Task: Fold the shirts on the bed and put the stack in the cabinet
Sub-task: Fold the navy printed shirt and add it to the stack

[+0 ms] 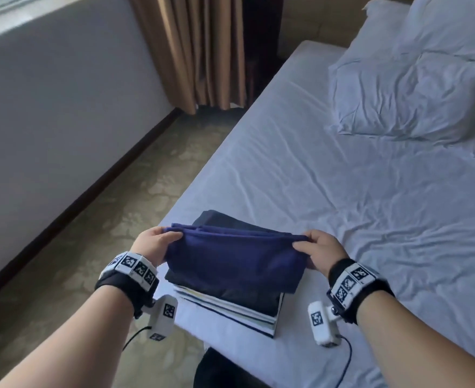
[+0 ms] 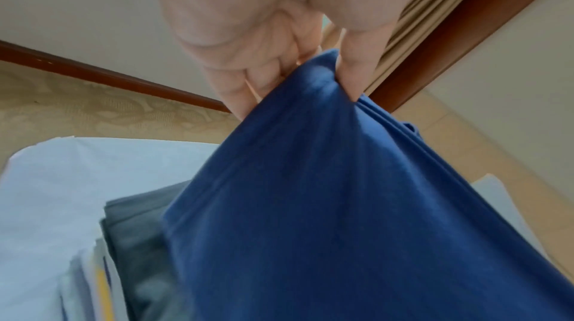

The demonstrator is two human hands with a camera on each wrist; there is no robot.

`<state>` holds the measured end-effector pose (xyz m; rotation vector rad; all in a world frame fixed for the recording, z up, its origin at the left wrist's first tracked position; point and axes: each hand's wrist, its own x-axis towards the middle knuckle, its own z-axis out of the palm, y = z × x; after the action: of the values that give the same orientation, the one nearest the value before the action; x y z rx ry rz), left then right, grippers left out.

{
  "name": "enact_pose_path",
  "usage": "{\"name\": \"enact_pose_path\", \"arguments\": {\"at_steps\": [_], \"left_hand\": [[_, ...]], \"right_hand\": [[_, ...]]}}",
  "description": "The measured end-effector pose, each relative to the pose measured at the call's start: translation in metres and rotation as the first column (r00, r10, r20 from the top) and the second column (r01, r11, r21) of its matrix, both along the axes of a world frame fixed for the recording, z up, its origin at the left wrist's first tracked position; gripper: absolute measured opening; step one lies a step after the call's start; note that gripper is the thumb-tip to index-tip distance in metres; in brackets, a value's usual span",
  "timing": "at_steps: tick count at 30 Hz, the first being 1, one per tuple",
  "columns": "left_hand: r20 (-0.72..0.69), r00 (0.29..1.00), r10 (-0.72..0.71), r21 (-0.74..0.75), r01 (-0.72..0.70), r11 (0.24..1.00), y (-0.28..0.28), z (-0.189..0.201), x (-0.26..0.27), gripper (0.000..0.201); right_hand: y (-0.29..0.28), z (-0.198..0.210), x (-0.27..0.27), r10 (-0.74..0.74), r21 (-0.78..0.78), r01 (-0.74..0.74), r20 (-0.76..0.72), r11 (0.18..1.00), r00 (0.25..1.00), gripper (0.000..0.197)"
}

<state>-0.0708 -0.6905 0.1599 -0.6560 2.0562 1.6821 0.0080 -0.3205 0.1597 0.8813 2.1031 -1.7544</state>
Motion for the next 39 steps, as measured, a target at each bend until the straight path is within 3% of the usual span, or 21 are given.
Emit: {"name": "enact_pose_path", "arguments": {"at_steps": [5, 8, 10, 13, 18, 23, 26, 32, 34, 35, 37, 39], "left_hand": [[0.101, 0.972, -0.214, -0.17, 0.228, 0.959, -0.01, -0.066, -0.064, 0.024], [0.117, 0.948, -0.297, -0.267, 0.318, 0.91, -0.001, -0.127, -0.097, 0.021], [0.126, 0.932, -0.339, -0.317, 0.361, 0.877, 0.009, -0.159, -0.109, 0.031], [0.141, 0.909, -0.392, -0.399, 0.414, 0.818, 0.017, -0.18, -0.12, 0.031], [0.123, 0.931, -0.343, -0.379, 0.363, 0.851, 0.019, -0.182, -0.128, 0.039], [0.182, 0.945, -0.272, -0.278, 0.315, 0.907, 0.0, -0.178, -0.101, 0.061], [0.15, 0.919, -0.364, -0.32, 0.393, 0.862, -0.007, -0.176, -0.084, 0.044], [0.045, 0.949, -0.311, -0.428, 0.299, 0.853, 0.011, -0.157, -0.1, 0.017], [-0.088, 0.942, -0.324, -0.529, 0.231, 0.817, 0.018, -0.149, -0.095, 0.03], [-0.211, 0.89, -0.403, -0.598, 0.208, 0.774, 0.024, -0.145, -0.088, 0.041], [-0.355, 0.665, -0.657, -0.687, 0.291, 0.666, 0.039, -0.143, -0.062, 0.053], [-0.265, 0.43, -0.863, -0.762, 0.455, 0.461, 0.052, -0.15, -0.035, 0.064]], "right_hand": [[-0.016, -0.056, -0.032, -0.076, 0.109, 0.06, 0.143, 0.992, 0.987, 0.008], [-0.021, -0.108, -0.046, -0.105, 0.284, 0.043, 0.208, 0.958, 0.972, 0.007], [-0.025, -0.137, -0.049, -0.153, 0.373, 0.05, 0.253, 0.927, 0.955, 0.014], [-0.034, -0.156, -0.048, -0.221, 0.426, 0.087, 0.275, 0.901, 0.936, 0.017], [-0.039, -0.161, -0.034, -0.322, 0.412, 0.199, 0.254, 0.889, 0.912, 0.033], [-0.042, -0.206, 0.016, -0.318, 0.304, 0.224, 0.306, 0.926, 0.897, 0.049], [-0.066, -0.179, 0.018, -0.275, 0.34, 0.172, 0.284, 0.925, 0.919, 0.035], [-0.059, -0.171, 0.008, -0.276, 0.406, 0.148, 0.276, 0.902, 0.921, 0.02], [-0.06, -0.164, 0.004, -0.279, 0.505, 0.103, 0.286, 0.857, 0.917, 0.009], [-0.063, -0.161, 0.002, -0.266, 0.577, 0.085, 0.237, 0.812, 0.934, 0.017], [-0.079, -0.152, -0.004, -0.083, 0.711, 0.012, 0.064, 0.703, 0.995, 0.033], [-0.101, -0.149, -0.01, 0.215, 0.773, -0.12, -0.022, 0.623, 0.976, 0.043]]}}
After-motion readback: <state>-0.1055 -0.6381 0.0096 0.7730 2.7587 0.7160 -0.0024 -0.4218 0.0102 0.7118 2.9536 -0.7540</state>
